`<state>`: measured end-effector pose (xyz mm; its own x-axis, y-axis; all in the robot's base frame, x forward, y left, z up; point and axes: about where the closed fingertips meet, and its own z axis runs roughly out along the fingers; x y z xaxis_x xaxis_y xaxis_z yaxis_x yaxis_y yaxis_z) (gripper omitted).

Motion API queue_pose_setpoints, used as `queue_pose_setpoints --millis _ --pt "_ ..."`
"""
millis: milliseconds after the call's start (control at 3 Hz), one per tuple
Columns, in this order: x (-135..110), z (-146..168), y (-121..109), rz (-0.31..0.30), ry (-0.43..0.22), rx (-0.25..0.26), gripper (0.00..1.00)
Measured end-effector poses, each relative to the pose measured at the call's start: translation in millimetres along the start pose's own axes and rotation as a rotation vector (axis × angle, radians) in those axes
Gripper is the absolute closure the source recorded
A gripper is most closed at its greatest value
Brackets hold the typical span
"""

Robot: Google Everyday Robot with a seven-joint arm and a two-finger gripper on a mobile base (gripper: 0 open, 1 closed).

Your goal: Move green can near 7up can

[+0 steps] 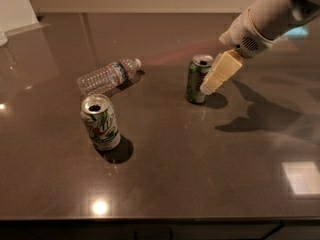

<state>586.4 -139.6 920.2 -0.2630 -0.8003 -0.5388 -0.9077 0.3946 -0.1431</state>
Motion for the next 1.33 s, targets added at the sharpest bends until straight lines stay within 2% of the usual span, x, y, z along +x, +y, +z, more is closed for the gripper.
queue_pose_setpoints --millis 333,667,1333 --pt "-11.8 12.7 2.3 -0.003 -0.023 -0.037 0.0" --pt "-17.0 17.2 3.7 -0.004 -0.035 -0.059 0.18" --pt "-18.8 11.8 7.9 -0.004 -0.049 -0.076 0.64"
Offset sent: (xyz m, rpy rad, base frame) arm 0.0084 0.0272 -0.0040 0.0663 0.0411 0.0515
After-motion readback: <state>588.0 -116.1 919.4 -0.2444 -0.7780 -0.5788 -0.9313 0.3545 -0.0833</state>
